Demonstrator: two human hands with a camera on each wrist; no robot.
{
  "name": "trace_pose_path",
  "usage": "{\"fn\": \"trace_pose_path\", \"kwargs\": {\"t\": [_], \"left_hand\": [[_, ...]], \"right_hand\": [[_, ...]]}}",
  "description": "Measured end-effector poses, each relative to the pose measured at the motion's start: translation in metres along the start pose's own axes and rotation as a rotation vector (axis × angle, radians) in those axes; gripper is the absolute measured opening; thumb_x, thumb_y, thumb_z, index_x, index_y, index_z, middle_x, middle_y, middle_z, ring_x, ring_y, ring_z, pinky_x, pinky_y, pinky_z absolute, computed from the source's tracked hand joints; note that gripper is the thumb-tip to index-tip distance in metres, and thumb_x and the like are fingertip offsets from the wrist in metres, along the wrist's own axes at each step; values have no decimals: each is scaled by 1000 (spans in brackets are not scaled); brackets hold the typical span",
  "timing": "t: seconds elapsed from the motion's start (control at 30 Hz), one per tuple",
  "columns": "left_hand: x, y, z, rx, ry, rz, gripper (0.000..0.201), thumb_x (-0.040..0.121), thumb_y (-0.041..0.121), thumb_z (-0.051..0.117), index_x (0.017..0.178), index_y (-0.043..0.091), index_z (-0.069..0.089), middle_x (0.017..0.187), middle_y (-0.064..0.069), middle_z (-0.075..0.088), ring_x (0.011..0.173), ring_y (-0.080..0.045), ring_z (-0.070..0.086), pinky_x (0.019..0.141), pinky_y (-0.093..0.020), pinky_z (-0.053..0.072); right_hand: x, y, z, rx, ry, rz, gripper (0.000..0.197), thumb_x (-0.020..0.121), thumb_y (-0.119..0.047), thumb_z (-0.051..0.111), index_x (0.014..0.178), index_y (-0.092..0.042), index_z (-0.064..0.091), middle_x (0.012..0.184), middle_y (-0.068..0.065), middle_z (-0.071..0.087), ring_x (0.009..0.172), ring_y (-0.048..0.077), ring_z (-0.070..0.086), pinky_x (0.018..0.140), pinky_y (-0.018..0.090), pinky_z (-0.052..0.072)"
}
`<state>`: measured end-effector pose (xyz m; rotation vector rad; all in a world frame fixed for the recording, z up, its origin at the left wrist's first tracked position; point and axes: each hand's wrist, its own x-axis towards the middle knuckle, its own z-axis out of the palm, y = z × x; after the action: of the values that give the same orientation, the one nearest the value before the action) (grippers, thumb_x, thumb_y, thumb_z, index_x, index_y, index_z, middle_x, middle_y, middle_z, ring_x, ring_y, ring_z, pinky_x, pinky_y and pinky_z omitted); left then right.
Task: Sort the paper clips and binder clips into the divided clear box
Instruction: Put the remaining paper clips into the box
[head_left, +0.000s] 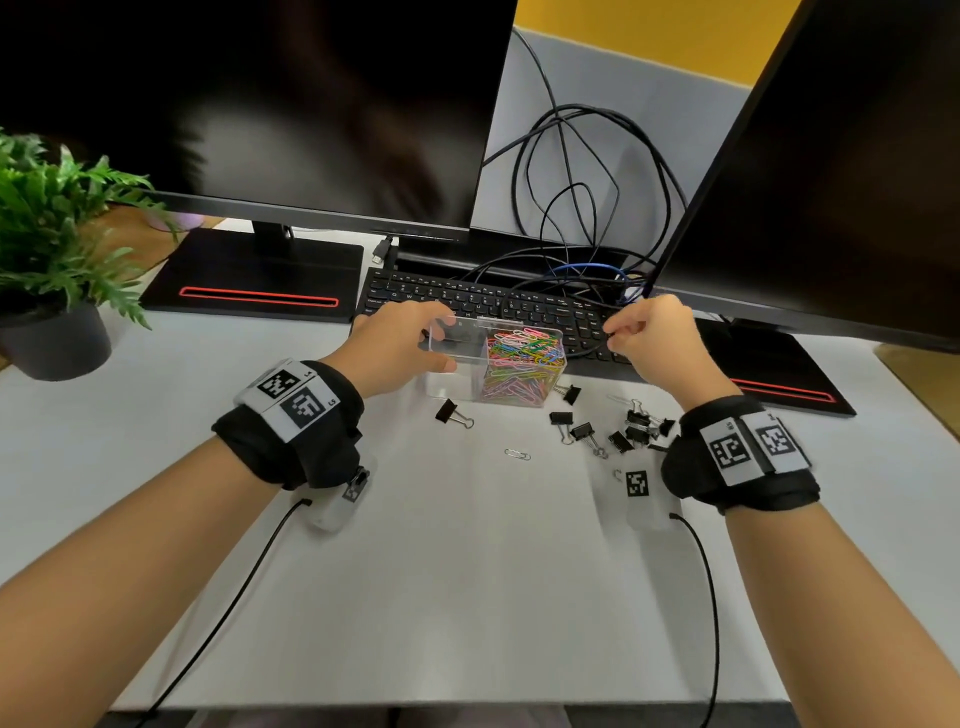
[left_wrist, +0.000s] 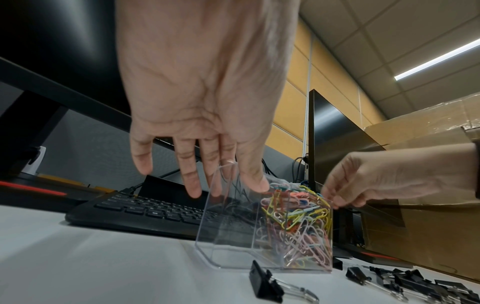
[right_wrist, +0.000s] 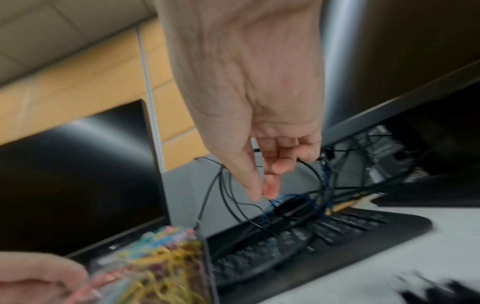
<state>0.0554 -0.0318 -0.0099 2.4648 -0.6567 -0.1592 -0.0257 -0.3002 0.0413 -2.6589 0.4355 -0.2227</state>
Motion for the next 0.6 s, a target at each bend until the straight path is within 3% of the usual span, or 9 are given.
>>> {"fn": "trace_pose_path", "kwargs": {"t": [0.1, 0.2, 0.3, 0.47, 0.53, 0.6], "left_hand": [[0, 0, 0, -3, 1, 5, 53, 81, 38, 75, 130, 30, 54, 116, 3, 64, 108, -22, 57, 102, -51, 39], [0, 0, -1, 0, 3, 9, 53, 81, 39, 75, 130, 30, 54, 117, 3, 64, 109, -22, 57, 103, -50, 39], [0, 1, -1, 6, 0, 3, 53, 81, 38, 75, 129, 30, 54, 117, 3, 64, 108, -21, 57, 102, -51, 41], [-1, 1, -1, 7, -2, 7, 52, 82, 37, 75, 128, 29, 55, 118, 3, 64, 108, -20, 57, 101, -52, 41], [-1, 1, -2, 6, 0, 7, 52, 82, 37, 75, 129, 29, 55, 117, 4, 64, 107, -20, 57, 101, -51, 42], [-2, 2, -2, 11, 1, 7, 52, 82, 37, 74, 129, 28, 55, 116, 3, 64, 108, -21, 57, 101, -51, 42]], "right_hand": [[2, 25, 9, -60, -43, 58, 24, 83, 2, 67, 106, 0, 71, 97, 9, 67, 89, 23, 59, 83, 28, 48], [8, 49, 23, -141, -96, 103, 22, 78, 0, 72, 99, -4, 73, 111, 13, 69, 101, 26, 64, 92, 31, 50], [12, 63, 32, -184, -151, 155, 18, 78, -3, 73, 95, -10, 74, 113, 11, 67, 101, 27, 64, 91, 36, 53], [14, 68, 37, -211, -181, 148, 15, 75, -9, 77, 90, -14, 75, 109, 9, 68, 99, 26, 64, 85, 32, 53], [17, 66, 36, -235, -226, 197, 14, 75, -9, 76, 89, -11, 75, 105, 10, 69, 96, 26, 65, 86, 35, 55], [18, 62, 38, -266, -249, 230, 20, 79, -9, 71, 99, -6, 72, 105, 12, 69, 97, 28, 65, 88, 37, 55]]}}
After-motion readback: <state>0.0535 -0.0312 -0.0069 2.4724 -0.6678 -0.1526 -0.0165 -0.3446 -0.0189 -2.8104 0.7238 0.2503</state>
